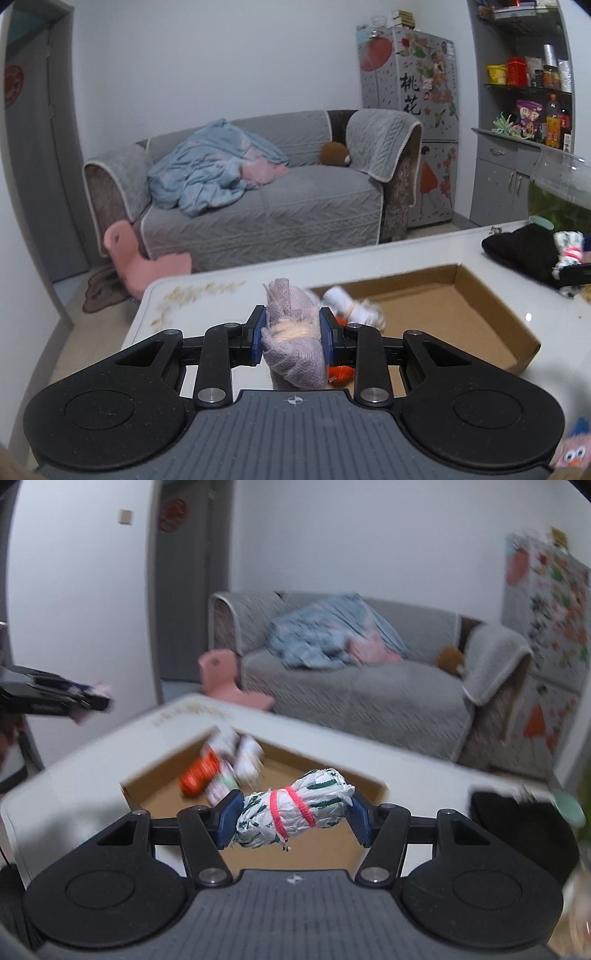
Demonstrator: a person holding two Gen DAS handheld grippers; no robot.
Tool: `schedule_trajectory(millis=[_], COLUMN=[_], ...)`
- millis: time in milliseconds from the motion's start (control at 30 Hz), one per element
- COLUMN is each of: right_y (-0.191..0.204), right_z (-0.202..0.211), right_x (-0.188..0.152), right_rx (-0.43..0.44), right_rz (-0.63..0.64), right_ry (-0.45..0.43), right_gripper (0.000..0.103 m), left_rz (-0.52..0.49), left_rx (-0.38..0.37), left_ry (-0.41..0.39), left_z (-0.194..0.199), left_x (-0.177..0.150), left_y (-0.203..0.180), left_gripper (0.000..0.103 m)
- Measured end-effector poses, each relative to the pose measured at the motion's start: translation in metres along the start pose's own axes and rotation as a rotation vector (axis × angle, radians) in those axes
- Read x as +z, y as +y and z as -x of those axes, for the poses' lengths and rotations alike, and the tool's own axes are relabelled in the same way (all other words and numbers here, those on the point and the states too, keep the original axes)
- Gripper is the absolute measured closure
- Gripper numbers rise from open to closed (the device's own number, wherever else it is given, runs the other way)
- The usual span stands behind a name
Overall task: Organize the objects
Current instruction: 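Lift both bundles and carry them toward the tray, then lower both bundles into the tray beside the others and open both grippers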
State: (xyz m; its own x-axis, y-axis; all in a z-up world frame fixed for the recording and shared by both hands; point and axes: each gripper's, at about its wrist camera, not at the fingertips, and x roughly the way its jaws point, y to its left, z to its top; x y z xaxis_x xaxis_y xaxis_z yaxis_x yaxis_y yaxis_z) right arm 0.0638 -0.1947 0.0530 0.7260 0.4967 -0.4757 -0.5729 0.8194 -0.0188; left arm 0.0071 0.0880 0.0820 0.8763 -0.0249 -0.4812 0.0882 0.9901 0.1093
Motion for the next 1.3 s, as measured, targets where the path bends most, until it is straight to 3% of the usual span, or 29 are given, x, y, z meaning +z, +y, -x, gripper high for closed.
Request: schedule_trajectory(millis=[200,400,667,900,1300], right_y=[0.027,0.036,0.045,0.063,0.076], right_z=[-0.029,-0.068,-0.113,-0.128,-0.144], right_x=[0.039,0.052,0.03,0.012,0.0], right_rx=[0.07,0.127,0.179,0.22,0.257], right_rz=[0.09,0.132,0.151,0.217,0.282], right_ry=[-0.04,-0.019,0.082,0.161,0.24], right_gripper=[0.047,0.047,0.047,0.047,0.047], left_rz=[-0.062,-0.074,-0.067,-0.101,-0.079], left_rx=[-0.028,-0.062,-0.106,-0.112,-0.09], left_ry=[-0.018,0.014,0.115,0.202,0.246], left_z=[-0.018,-0.05,-0.092,-0.122,-0.131], left_x=[0.029,0.038,-0.001,-0.042,-0.058], left_y=[-0.021,-0.031,-0.039,-0.043,-0.045], left_gripper=[0.067,0.067,0.067,0.067,0.067])
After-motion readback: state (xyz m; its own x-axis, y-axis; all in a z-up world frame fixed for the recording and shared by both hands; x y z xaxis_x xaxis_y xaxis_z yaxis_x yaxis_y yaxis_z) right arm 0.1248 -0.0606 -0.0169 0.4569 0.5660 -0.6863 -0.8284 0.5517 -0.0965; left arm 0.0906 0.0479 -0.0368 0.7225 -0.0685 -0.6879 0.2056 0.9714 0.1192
